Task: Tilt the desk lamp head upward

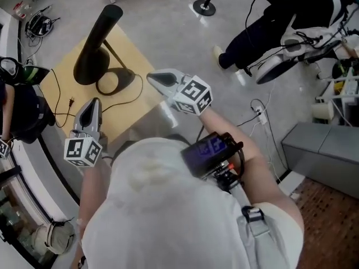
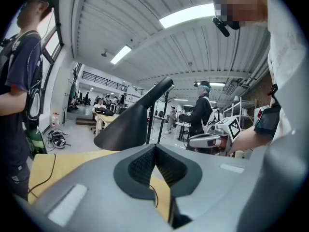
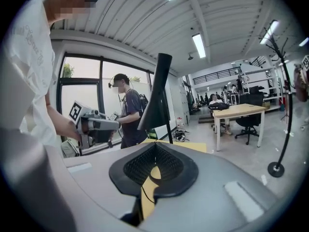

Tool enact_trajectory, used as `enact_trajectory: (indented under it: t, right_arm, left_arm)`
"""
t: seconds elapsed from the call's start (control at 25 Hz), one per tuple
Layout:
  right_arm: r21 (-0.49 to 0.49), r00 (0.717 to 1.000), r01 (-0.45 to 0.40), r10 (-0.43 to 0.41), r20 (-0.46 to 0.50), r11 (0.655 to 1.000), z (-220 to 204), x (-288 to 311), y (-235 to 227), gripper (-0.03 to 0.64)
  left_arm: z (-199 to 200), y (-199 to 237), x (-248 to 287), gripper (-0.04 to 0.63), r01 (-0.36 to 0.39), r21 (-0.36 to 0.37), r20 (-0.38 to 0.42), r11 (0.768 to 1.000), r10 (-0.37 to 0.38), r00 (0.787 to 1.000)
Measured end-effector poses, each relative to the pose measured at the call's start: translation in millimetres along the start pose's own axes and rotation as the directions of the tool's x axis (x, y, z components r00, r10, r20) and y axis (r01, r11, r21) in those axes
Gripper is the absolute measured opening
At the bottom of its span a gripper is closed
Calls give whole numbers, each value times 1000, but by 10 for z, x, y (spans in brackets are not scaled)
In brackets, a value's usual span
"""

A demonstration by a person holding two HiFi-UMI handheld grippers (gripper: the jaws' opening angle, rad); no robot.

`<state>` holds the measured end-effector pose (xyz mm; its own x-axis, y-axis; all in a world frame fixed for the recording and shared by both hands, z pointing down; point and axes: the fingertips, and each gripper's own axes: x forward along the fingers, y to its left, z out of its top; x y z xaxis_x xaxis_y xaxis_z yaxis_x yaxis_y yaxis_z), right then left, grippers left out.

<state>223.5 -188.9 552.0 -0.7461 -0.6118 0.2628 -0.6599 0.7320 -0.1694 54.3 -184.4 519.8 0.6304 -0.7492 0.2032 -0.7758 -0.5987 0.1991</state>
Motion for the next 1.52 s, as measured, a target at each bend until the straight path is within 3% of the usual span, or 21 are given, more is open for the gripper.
enact_trajectory:
  t: [0.2,0.36,0.6,0.76,0.92,1.2,1.52]
  right_arm:
    - [27,998,26,-27,57,999,243,-42,-181,12]
    - [-36,996,55,-53,74,998,409,-28,-238,12]
    - [-147,990,142,-141,21,979,678,-278,-344,12]
    - [-208,985,175,-172,34,962,882,-325,-456,12]
    - [-323,984,179,-176,39,929,1218,-374,-349,12]
    - [-521,986,160,-159,48,838,1844,-309,-13,12]
    - [-501,985,168,-161,58,849,2128,-199,15,15]
  left_arm:
    - [26,11,85,2,10,-3,5,1000,-10,1000]
    - [33,141,72,2,18,4,30,1000,-18,999]
    - [148,139,-22,2,80,-7,21,997,-80,997]
    - [85,284,-28,2,67,-22,22,998,-66,998]
    - [33,387,-60,2,54,-33,26,998,-54,998]
    - [-9,613,-91,2,20,-44,23,999,-19,1000]
    - [87,850,-43,2,-8,-24,49,1000,9,999]
